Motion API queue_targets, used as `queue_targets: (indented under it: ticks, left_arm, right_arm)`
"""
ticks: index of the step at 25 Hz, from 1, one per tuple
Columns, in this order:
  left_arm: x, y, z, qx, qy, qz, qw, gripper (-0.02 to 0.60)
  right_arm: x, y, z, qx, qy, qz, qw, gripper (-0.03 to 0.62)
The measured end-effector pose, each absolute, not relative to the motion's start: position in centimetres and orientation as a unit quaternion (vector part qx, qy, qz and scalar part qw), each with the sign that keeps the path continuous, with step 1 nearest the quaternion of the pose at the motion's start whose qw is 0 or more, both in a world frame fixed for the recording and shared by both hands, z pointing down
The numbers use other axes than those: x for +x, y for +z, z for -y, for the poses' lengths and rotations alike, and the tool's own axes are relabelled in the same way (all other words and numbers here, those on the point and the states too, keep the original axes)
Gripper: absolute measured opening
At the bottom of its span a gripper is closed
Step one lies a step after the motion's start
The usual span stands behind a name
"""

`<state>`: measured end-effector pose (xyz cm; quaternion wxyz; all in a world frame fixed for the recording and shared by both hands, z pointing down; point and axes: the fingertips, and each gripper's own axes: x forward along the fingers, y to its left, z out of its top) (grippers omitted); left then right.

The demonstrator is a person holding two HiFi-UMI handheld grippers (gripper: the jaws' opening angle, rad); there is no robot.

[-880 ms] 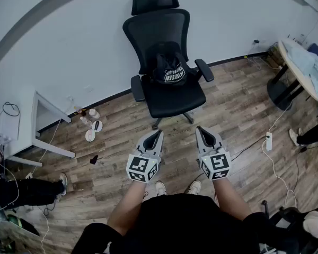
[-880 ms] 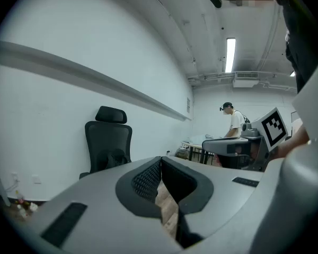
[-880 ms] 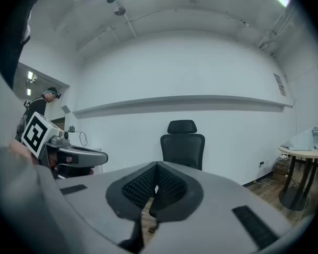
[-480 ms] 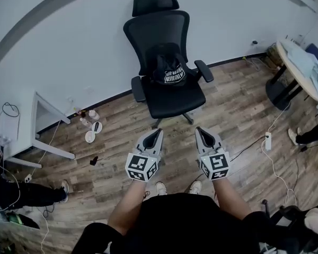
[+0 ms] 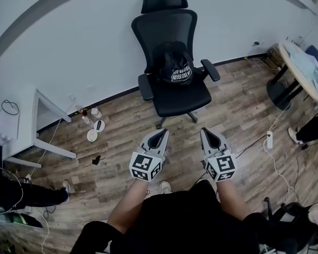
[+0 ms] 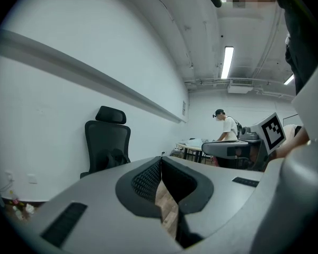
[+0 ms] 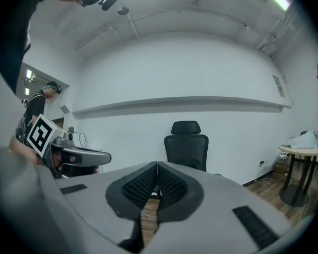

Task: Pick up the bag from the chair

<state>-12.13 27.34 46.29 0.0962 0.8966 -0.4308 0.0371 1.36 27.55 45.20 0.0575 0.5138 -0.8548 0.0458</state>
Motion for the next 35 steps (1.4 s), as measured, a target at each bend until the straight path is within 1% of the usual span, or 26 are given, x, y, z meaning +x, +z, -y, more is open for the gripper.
queue_targets:
  ticks: [4, 7, 12, 16, 21, 26, 35]
  left_arm:
    - [-13.2, 46.5, -26.8, 0.899, 0.041, 0.424, 0.096, 0.021]
    - [-13.2, 46.7, -26.1, 0.901, 0.046, 0.42, 0.097, 0.021]
    - [-13.0, 47.0, -23.2, 0.9, 0.054, 0.423, 0.09, 0.021]
    - [-12.7, 47.0, -20.2, 0.894, 0.057, 0.433, 0.097, 0.021]
    - [-10.6, 47.2, -15.9, 0.89, 0.068, 0.44, 0.098, 0.021]
    - [-7.1, 47.1, -11.9, 0.882, 0.078, 0.453, 0.099, 0.021]
    - [-2.3, 47.1, -4.8, 0.865, 0.064, 0.486, 0.109, 0.021]
  right_arm:
    - [0.3, 45.7, -27.1, 0.523, 0.052, 0.848, 0.063, 0.02]
    - [0.3, 45.7, -26.0, 0.526, 0.066, 0.846, 0.051, 0.021]
    - [0.5, 46.0, -22.3, 0.522, 0.072, 0.849, 0.043, 0.021]
    - [0.9, 46.4, -18.8, 0.515, 0.079, 0.852, 0.044, 0.021]
    - [2.9, 46.4, -13.5, 0.501, 0.078, 0.861, 0.044, 0.021]
    - [5.6, 46.0, -8.5, 0.478, 0.069, 0.874, 0.05, 0.021]
    - [9.2, 47.2, -2.6, 0.422, 0.09, 0.901, 0.053, 0.021]
